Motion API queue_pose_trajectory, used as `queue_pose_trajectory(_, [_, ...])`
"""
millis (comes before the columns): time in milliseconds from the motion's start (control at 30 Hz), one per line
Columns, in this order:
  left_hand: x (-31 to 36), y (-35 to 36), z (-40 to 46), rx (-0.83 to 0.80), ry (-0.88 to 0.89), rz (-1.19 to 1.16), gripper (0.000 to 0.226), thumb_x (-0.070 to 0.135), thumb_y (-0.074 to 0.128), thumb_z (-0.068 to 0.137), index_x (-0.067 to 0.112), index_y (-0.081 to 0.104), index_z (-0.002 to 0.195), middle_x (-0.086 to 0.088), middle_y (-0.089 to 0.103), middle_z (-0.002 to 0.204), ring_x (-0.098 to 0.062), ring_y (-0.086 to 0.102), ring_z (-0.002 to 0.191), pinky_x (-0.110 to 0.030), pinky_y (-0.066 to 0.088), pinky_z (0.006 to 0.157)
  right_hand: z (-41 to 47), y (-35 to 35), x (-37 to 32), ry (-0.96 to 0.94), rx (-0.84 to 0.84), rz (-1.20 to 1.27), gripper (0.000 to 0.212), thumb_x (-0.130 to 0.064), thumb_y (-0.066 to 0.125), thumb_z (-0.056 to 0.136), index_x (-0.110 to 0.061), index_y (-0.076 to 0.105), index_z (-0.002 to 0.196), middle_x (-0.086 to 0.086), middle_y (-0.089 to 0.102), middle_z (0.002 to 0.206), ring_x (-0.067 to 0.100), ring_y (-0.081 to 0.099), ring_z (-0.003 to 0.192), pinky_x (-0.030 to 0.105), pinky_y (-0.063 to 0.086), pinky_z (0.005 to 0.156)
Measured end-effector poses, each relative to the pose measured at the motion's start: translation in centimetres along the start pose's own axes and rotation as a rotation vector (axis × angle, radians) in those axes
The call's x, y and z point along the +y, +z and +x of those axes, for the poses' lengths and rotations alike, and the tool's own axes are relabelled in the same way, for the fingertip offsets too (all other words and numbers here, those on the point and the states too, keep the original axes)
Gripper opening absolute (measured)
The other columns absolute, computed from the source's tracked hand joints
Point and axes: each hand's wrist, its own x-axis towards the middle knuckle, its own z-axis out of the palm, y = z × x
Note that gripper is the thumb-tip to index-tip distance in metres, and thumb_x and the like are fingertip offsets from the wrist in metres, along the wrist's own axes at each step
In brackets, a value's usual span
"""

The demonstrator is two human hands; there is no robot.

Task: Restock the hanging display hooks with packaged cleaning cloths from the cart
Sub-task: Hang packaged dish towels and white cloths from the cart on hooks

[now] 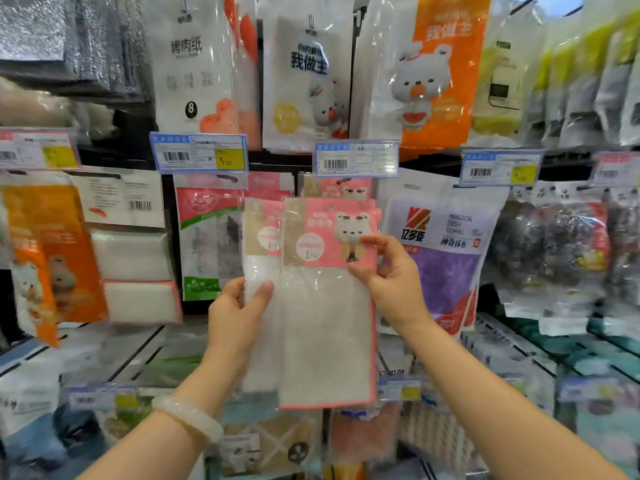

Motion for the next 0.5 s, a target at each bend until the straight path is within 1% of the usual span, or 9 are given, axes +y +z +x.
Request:
queue_pose_trajectory(67, [0.2,0.3,-0.1,-0.011,0.007,-0.014,0.011,0.020,0.067,0.086,0.017,0.063,0.096,-0.008,0.070,0.091,-0.024,0.065,0.082,-0.040,0.053,0.078,0.2,-0.3,-0.6,-0.042,0.006,0.017,0.044,0.007,0.068,0.077,-0.030,0.058,0.099,-0.015,0.066,0.098,0.000,0.067,0.084,0.012,0.051,0.074])
queue_pose_trajectory(133, [0.5,0.6,-0.1,-0.013,0.012,-0.024,0.014,0.019,0.066,0.087,0.014,0.064,0.099,-0.010,0.070,0.092,-0.024,0.064,0.083,-0.041,0.052,0.078,0.6,-0.6,-1.3,-0.102,0.040,0.008,0.046,0.009,0.067,0.077,-0.029,0.057,0.100,-0.022,0.066,0.094,-0.002,0.066,0.086,0.013,0.050,0.078])
queue_pose_trajectory(200, [0.8,0.7,-0.1,-0.018,0.014,-0.026,0.015,0.019,0.066,0.087,0.012,0.064,0.101,-0.010,0.070,0.092,-0.024,0.064,0.083,-0.042,0.052,0.080,1.3,-0.9,-2.0,-0.139,0.079,0.019,0.044,0.010,0.066,0.077,-0.025,0.056,0.103,-0.025,0.067,0.089,-0.004,0.066,0.082,0.012,0.051,0.075])
queue_pose_trajectory(267, [1.0,0.5,-0.2,-0.019,0.010,-0.036,0.014,0.018,0.065,0.088,0.011,0.063,0.100,-0.012,0.070,0.093,-0.026,0.064,0.085,-0.045,0.052,0.083,2.1,-1.1,-2.5,-0.140,0.107,0.048,0.044,0.011,0.065,0.078,-0.017,0.056,0.110,-0.020,0.068,0.089,-0.003,0.066,0.076,0.014,0.053,0.073])
queue_pose_trajectory(333, [1.0,0.3,-0.3,-0.005,0.003,-0.029,0.017,0.019,0.065,0.088,0.009,0.063,0.101,-0.016,0.070,0.098,-0.031,0.065,0.089,-0.049,0.052,0.086,2.5,-1.2,-2.7,-0.116,0.095,0.067,0.046,0.010,0.065,0.079,-0.013,0.053,0.117,-0.010,0.064,0.102,-0.001,0.066,0.076,0.020,0.056,0.077])
queue_pose_trajectory(400, [1.0,-0.1,-0.4,0.010,0.006,-0.020,0.013,0.020,0.065,0.088,0.011,0.064,0.098,-0.016,0.070,0.098,-0.033,0.065,0.091,-0.052,0.052,0.088,2.7,-1.2,-2.6,-0.101,0.066,0.066,0.048,0.010,0.065,0.079,-0.015,0.052,0.119,-0.004,0.060,0.107,0.001,0.066,0.078,0.020,0.056,0.078])
queue_pose_trajectory(467, [1.0,-0.5,-0.5,0.019,0.018,-0.010,0.001,0.018,0.065,0.088,0.019,0.064,0.088,-0.011,0.069,0.091,-0.029,0.064,0.085,-0.052,0.052,0.087,2.8,-1.1,-2.2,-0.078,0.053,0.064,0.051,0.010,0.065,0.079,-0.018,0.052,0.119,0.001,0.059,0.111,0.009,0.064,0.086,0.023,0.055,0.081])
queue_pose_trajectory(500, [1.1,-0.7,-0.6,0.025,0.020,-0.006,0.006,0.018,0.065,0.088,0.022,0.063,0.084,-0.009,0.068,0.089,-0.028,0.063,0.084,-0.053,0.051,0.087,3.0,-1.0,-1.9,-0.060,0.054,0.059,0.052,0.009,0.066,0.079,-0.020,0.052,0.120,0.003,0.058,0.113,0.013,0.062,0.091,0.025,0.054,0.083])
